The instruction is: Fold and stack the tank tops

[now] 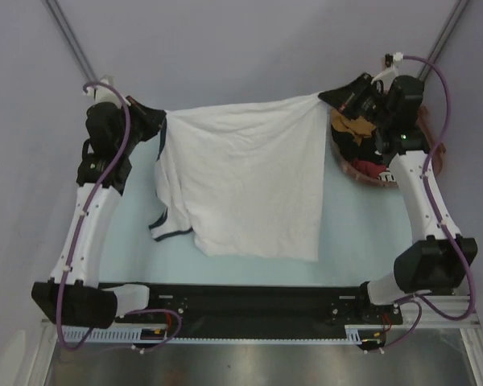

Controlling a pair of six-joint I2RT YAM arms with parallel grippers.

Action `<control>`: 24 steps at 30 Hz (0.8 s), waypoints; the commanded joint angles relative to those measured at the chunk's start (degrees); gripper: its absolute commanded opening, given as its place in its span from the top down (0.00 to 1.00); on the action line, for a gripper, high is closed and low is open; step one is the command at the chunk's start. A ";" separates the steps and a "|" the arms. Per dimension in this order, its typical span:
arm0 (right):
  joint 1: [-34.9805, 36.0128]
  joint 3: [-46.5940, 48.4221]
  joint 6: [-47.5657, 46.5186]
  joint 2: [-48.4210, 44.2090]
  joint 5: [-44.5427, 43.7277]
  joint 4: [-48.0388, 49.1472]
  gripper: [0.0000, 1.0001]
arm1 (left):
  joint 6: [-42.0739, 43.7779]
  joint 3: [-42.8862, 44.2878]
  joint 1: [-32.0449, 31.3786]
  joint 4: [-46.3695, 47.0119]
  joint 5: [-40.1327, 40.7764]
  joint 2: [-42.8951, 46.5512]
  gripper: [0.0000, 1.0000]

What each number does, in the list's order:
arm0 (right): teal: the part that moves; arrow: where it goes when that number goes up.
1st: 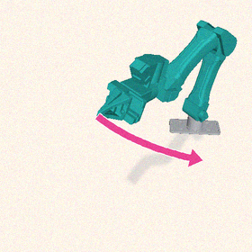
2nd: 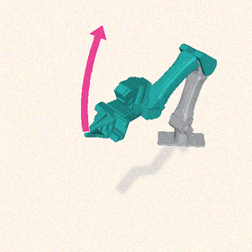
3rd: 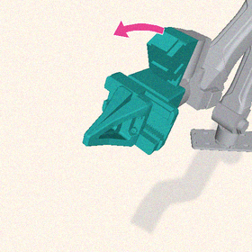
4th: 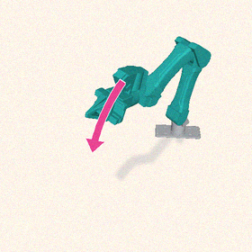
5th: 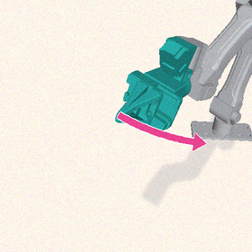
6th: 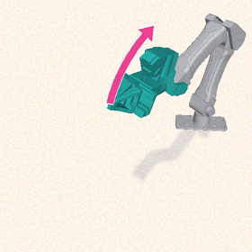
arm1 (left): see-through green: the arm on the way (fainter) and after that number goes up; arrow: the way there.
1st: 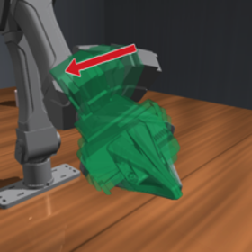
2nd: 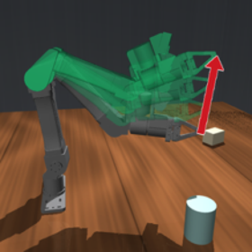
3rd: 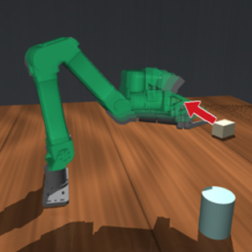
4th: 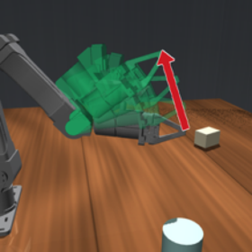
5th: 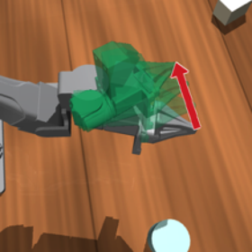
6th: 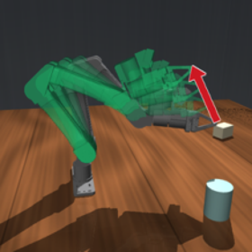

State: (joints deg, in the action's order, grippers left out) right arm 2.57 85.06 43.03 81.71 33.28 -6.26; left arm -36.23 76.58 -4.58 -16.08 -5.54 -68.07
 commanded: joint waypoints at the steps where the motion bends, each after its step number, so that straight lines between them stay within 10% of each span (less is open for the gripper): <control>1: -0.37 16.42 1.36 7.03 2.48 6.63 1.00 | -0.87 14.62 1.85 7.21 -4.11 -5.98 1.00; 8: -1.34 37.03 1.53 19.45 6.18 -0.69 1.00 | 2.39 27.75 2.03 3.59 -4.22 -11.12 1.00; 17: -5.47 2.08 4.17 8.65 8.12 14.78 1.00 | -0.24 0.62 0.80 15.81 -8.87 -4.79 1.00; 24: -5.55 -33.17 7.24 3.02 8.56 28.13 1.00 | -5.34 -38.10 -1.48 27.67 -8.88 2.92 1.00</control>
State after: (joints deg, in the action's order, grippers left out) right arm -2.85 60.69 48.01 88.64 39.79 12.78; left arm -38.44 48.84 -4.80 5.52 -12.82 -70.59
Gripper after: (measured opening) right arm 0.020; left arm 0.020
